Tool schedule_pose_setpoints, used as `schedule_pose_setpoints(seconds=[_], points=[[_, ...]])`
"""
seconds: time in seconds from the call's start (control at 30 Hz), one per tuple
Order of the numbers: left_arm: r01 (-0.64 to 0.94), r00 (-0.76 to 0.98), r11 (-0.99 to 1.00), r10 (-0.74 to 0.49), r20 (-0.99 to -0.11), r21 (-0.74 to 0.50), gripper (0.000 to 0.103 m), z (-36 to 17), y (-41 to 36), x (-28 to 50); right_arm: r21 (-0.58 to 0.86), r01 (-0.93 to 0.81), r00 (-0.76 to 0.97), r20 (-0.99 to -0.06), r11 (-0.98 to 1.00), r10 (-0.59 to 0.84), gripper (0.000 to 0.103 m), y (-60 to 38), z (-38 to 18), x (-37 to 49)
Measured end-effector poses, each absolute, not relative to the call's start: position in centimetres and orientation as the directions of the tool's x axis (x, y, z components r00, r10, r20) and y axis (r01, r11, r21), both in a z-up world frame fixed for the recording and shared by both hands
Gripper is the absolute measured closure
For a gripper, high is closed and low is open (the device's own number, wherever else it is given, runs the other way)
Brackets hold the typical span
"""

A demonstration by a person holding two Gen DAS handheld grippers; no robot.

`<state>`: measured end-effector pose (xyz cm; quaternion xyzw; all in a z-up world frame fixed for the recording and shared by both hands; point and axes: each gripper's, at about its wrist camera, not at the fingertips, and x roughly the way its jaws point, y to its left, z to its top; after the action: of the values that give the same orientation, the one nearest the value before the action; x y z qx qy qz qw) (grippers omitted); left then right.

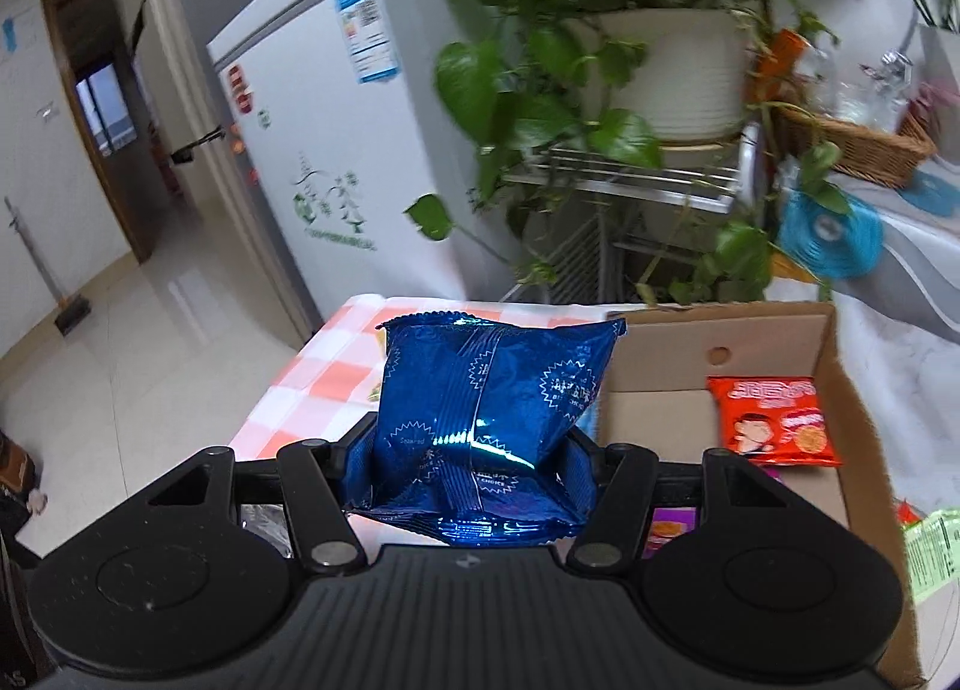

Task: Organize snacks
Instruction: 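Carry both bags into the cardboard box and open both grippers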

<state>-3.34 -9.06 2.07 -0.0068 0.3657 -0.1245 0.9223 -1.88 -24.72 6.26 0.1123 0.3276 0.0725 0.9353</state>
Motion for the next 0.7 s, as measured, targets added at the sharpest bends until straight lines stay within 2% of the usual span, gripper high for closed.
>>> schedule_pose_setpoints(seconds=[0.33, 0.7], points=[[0.345, 0.686, 0.931, -0.339, -0.644, -0.122, 0.044, 4.1, -14.8, -3.1, 0.267, 0.021, 0.799, -0.584, 0.963, 0.144, 0.036, -30.4, 7.2, -1.9], [0.434, 0.654, 0.891, -0.413, -0.634, -0.132, 0.044, 4.3, -20.5, -2.3, 0.354, 0.141, 0.794, -0.599, 0.925, 0.108, 0.036, -34.6, 6.3, -1.5]])
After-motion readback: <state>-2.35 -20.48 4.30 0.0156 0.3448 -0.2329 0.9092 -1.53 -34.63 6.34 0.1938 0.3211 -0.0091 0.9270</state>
